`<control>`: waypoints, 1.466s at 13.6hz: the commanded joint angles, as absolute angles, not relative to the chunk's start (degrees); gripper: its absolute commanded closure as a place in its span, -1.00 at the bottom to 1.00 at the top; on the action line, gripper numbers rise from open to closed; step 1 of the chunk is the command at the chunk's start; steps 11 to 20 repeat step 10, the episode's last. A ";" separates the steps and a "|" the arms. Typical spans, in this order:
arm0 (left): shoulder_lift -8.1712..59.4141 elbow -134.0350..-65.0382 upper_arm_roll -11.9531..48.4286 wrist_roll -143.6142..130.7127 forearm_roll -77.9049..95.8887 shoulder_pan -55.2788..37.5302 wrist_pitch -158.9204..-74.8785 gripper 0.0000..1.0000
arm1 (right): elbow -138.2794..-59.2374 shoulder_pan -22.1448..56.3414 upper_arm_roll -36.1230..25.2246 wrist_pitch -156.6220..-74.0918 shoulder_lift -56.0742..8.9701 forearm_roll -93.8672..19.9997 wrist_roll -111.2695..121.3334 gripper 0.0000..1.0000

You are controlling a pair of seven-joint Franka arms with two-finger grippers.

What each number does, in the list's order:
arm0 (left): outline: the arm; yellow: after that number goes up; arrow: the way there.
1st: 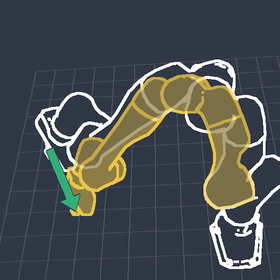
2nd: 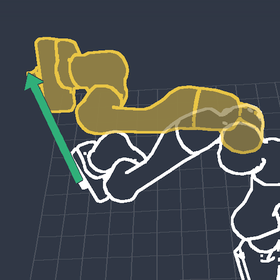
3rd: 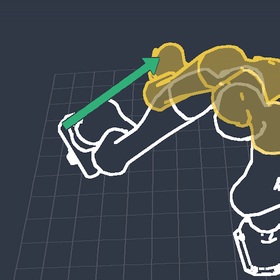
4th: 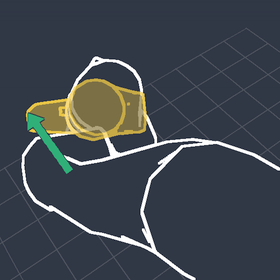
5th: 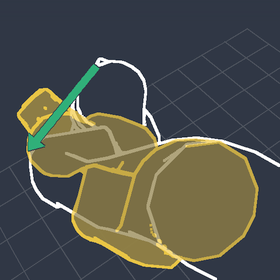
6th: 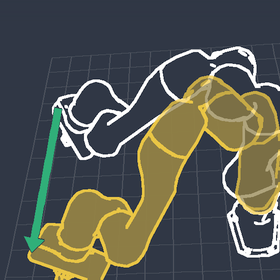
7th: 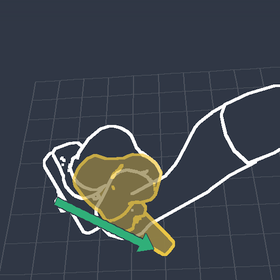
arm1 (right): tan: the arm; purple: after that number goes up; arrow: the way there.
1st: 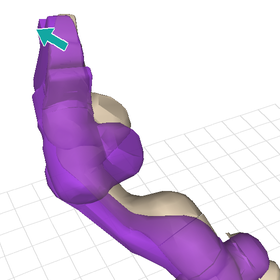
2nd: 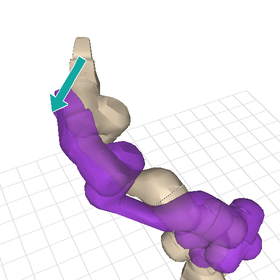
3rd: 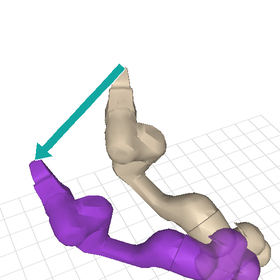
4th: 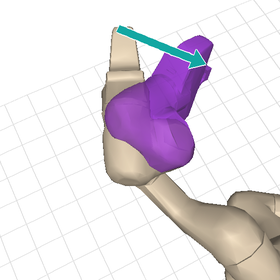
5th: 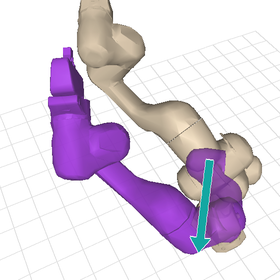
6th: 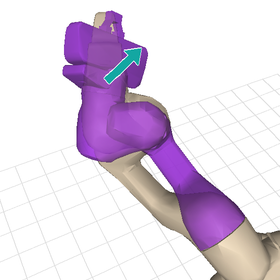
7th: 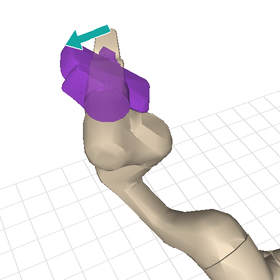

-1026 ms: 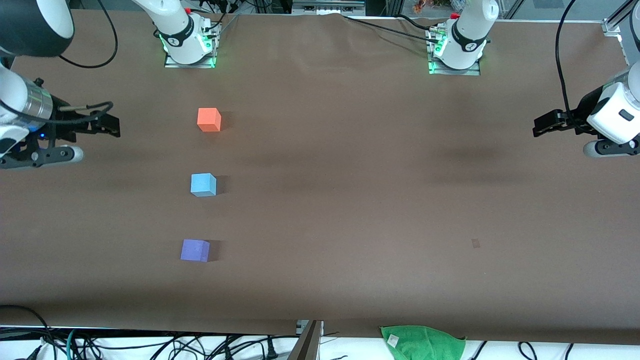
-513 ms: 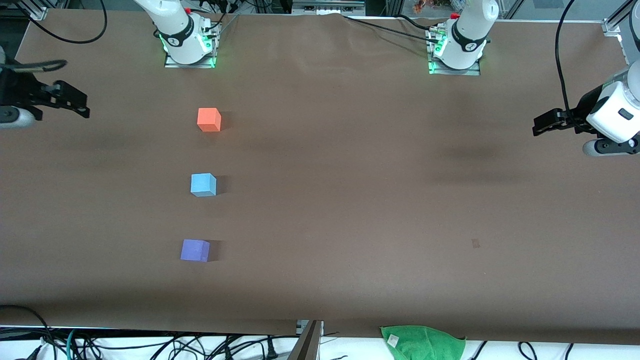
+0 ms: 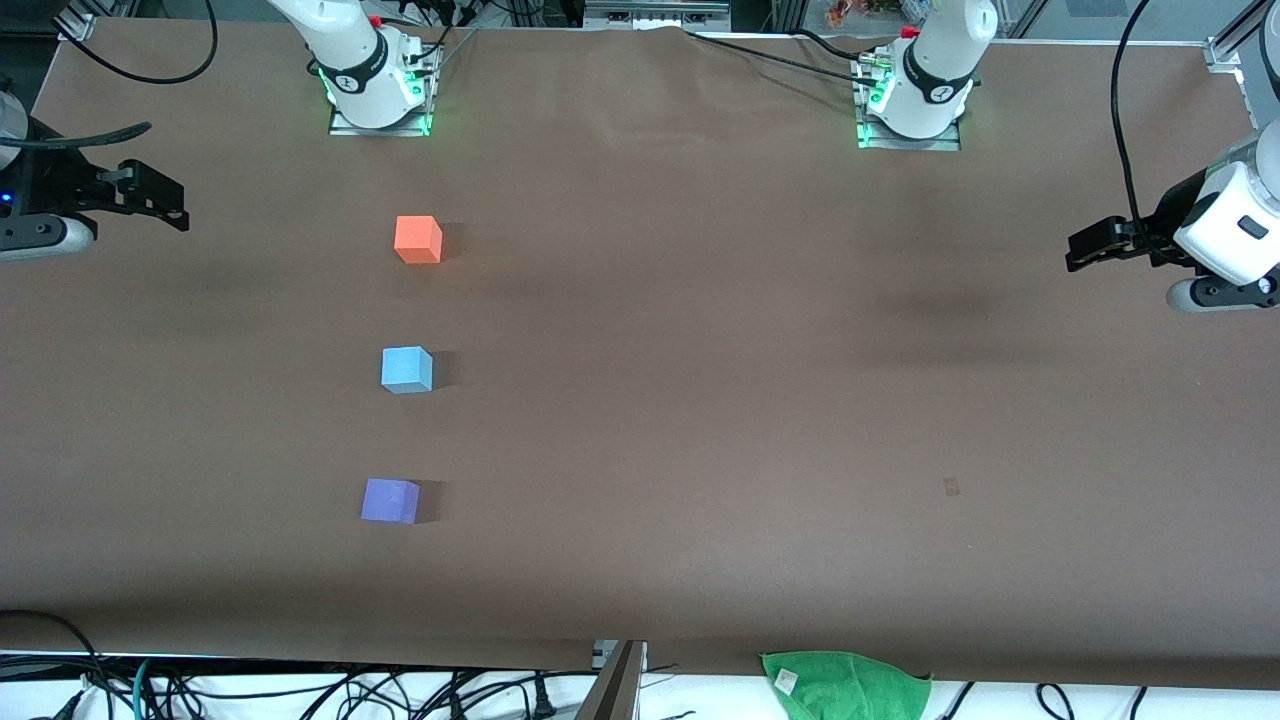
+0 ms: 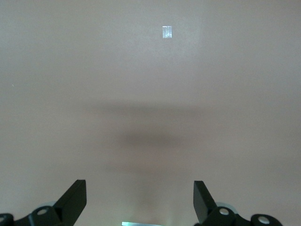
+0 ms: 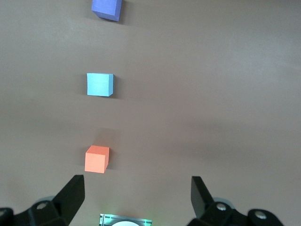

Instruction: Place blue block between orange and purple blocks

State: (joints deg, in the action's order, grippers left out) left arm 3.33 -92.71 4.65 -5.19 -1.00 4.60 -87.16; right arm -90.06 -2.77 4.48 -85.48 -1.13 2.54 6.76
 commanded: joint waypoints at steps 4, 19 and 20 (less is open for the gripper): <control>1.93 -93.95 4.83 -4.04 -0.53 5.18 -87.45 -1.00 | -88.86 -3.25 4.66 -84.99 -1.67 2.20 5.71 -1.00; 2.02 -93.96 4.75 -4.04 -0.53 5.19 -87.54 -1.00 | -88.24 -3.43 4.66 -85.43 -2.37 2.11 5.63 -1.00; 2.02 -93.96 4.75 -4.04 -0.53 5.19 -87.54 -1.00 | -88.24 -3.43 4.66 -85.43 -2.37 2.11 5.63 -1.00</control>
